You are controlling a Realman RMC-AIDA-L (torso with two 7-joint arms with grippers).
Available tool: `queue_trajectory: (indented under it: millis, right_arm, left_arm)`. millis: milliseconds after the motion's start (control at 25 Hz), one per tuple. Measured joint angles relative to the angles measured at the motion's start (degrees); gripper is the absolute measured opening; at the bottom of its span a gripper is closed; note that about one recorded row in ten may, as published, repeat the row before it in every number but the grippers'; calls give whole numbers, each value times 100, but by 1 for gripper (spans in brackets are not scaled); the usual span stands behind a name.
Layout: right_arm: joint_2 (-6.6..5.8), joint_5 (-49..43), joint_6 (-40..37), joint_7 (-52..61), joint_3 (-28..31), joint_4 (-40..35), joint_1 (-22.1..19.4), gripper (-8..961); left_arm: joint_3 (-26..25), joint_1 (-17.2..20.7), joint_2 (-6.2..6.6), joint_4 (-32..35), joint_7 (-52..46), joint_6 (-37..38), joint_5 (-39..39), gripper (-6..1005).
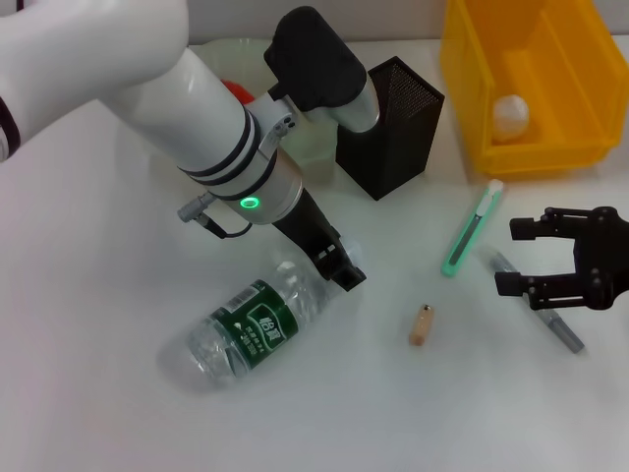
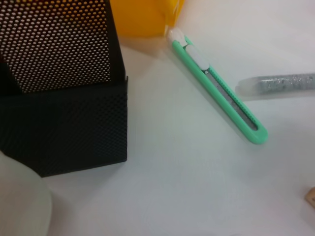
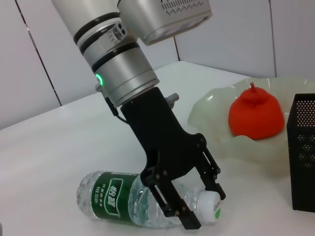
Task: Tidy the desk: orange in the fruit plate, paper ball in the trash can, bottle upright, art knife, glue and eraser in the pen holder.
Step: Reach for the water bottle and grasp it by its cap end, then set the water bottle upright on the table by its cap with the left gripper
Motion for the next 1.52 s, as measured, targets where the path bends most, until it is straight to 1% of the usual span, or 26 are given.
queue_trajectory:
  millis: [80,160,760,1040,1200,1280,1360,1400,1440,1480,1520]
  right_arm:
    - [-1,0,0,1,2,0,5,826]
    - [0,0,0,3,2,0,8,826]
    - [-7,44,9,46,2,0,32,826]
    - [-20,45,32,84,2,0,55,826]
    - [-19,45,42,91,2,-1,56,826]
    - [-19,45,43,92,2,0,55,826]
    - [-19,44,44,93,2,0,55,826]
    - [-19,44,44,94,2,0,54,826]
    - [-18,44,44,94,2,0,54,826]
    - [-18,44,44,94,2,0,54,826]
    - [-18,41,44,94,2,0,54,826]
  left_arm:
    - [0,0,0,0,0,0,0,604]
    - [107,-2,0,2,-10,-19,8,594]
    - [145,-25,0,15,192,-56,65,521]
    - [-1,20,1,253,208,189,39,470]
    - [-399,150,21,673,237,628,15,462]
    - [-809,256,32,975,338,981,-1,461]
    - [-1115,323,35,1155,450,1233,-26,458]
    - [-1343,366,41,1267,562,1430,-72,457]
    - [-1686,408,49,1357,755,1717,-158,456]
    - [-1686,408,49,1357,755,1717,-158,454]
    - [-1842,415,52,1370,837,1851,-195,453]
